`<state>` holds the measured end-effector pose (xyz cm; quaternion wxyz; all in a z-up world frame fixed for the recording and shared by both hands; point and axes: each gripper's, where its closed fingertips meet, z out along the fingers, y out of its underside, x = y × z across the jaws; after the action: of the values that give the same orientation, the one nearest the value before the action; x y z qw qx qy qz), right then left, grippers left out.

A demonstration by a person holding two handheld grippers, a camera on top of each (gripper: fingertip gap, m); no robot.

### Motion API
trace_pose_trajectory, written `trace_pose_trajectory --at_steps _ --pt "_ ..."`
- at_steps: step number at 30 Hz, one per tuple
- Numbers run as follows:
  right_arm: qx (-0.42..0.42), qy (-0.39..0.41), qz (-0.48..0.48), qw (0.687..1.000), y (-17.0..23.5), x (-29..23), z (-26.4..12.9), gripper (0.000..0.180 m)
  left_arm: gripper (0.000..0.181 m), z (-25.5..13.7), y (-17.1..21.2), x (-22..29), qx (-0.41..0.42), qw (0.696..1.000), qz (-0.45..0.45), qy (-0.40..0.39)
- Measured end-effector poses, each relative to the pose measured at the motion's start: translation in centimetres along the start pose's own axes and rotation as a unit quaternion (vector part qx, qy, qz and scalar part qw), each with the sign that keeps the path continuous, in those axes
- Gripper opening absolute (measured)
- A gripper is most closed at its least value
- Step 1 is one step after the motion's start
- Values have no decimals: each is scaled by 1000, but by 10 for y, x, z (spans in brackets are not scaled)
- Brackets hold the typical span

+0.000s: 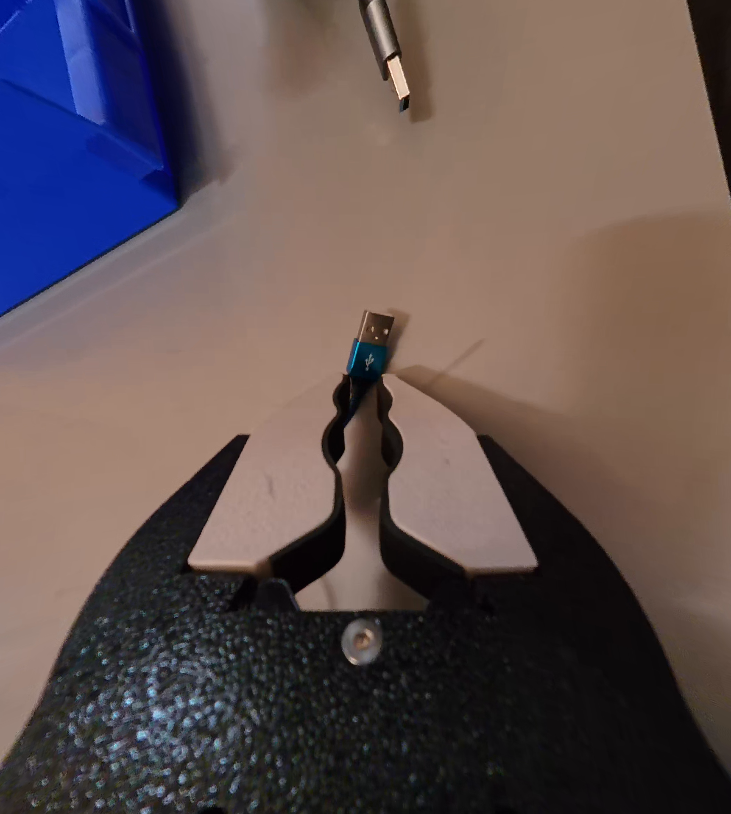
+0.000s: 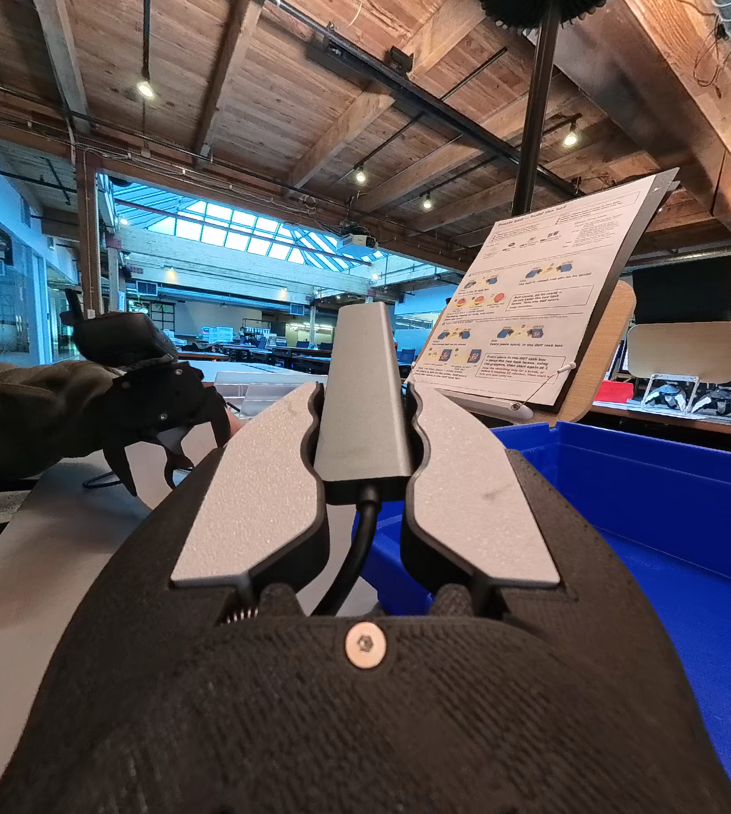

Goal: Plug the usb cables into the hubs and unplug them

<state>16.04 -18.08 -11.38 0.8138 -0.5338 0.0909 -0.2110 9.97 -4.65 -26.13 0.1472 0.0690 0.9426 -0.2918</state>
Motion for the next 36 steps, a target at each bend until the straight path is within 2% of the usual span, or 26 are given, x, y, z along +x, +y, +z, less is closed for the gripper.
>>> trace_pose_trajectory --at_steps 7,10,27,36 --pt "1 0 0 1000 0 0 0 35 11 1 0 0 9 999 -34 36" --pt "1 1 0 1000 0 0 0 35 17 2 -2 -3 25 998 -39 35" --pt "2 0 4 1000 0 0 -1 35 23 9 -17 -5 35 999 28 -26" --pt "3 1 6 1000 -1 1 -1 35 23 14 -36 -5 54 997 40 -27"
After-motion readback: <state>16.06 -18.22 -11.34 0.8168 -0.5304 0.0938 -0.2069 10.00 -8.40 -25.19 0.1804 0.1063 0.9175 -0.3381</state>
